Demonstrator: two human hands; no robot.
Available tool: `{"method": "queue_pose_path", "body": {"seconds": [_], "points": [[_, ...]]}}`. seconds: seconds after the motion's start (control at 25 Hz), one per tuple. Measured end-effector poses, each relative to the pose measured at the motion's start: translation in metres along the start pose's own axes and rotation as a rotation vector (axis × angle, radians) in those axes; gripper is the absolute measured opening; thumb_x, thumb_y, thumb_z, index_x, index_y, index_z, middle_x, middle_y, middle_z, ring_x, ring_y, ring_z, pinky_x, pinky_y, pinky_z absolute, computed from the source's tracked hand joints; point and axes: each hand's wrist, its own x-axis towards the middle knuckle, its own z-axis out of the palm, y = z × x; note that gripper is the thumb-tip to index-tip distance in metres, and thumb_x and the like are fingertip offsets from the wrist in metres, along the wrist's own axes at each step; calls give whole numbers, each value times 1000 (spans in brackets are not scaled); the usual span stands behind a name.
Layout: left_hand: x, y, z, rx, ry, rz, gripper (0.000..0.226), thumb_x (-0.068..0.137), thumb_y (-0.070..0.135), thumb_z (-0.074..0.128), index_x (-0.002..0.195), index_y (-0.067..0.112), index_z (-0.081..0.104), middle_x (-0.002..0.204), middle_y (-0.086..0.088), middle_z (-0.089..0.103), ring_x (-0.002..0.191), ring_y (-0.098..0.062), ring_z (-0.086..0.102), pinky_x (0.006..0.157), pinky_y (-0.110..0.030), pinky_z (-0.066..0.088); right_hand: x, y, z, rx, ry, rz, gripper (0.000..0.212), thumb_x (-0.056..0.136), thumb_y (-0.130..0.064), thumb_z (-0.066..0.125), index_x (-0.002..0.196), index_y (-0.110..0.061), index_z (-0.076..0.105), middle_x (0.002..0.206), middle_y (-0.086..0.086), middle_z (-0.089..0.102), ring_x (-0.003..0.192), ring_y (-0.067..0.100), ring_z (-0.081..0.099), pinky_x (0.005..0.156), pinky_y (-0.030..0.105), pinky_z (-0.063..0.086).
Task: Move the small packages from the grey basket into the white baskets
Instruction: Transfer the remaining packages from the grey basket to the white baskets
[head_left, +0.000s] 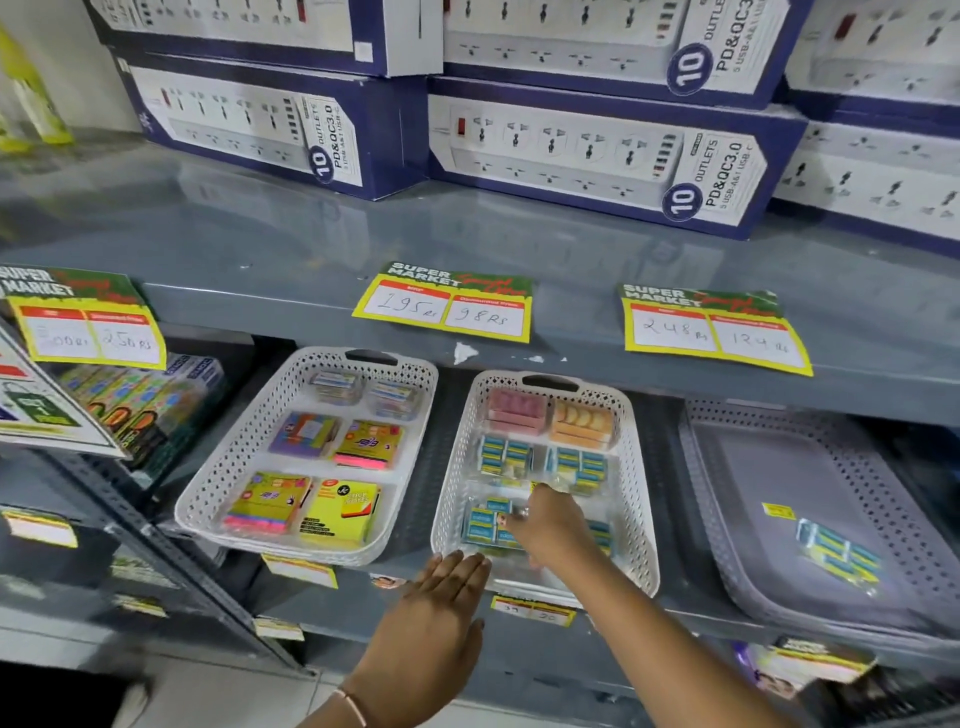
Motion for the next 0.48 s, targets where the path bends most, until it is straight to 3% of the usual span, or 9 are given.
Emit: {"method": "queue_pose_path", "body": {"seconds": [0.08,0.2,0.32,0.4,0.48], "points": [[5,6,-3,6,0,-28,55,75,41,48,118,13,68,116,1,70,107,-18,66,92,-34,51,-7,-1,-2,19,26,-31,46,86,-47,62,110,-9,53,93,10,71,81,30,71,71,37,58],[15,20,-8,-4,0,-46,55,65,46,59,106,12,74,105,1,74,96,-17,70,79,-31,57,-22,17,-31,106,132,-58,49,87,-54,56,120,-18,50,99,10,72,90,30,69,67,34,52],[27,43,0,-10,23,37,59,72,45,45,114,11,70,114,0,71,102,-17,68,90,-27,50,-28,81,-82,164,371,-58,29,90,-48,53,106,-26,61,87,4,74,80,26,70,66,34,56],[37,62,3,2,18,92,62,74,45,42,119,11,67,121,-1,68,108,-20,66,96,-30,46,-21,142,-114,124,489,16,21,88,-35,59,103,-22,65,96,8,74,87,29,70,73,36,57],[49,84,7,40,18,150,60,73,44,44,117,11,68,119,-1,68,109,-24,65,95,-35,50,-10,211,-144,-41,393,198,22,86,-21,63,107,-13,63,108,17,70,98,33,67,81,39,55]]}}
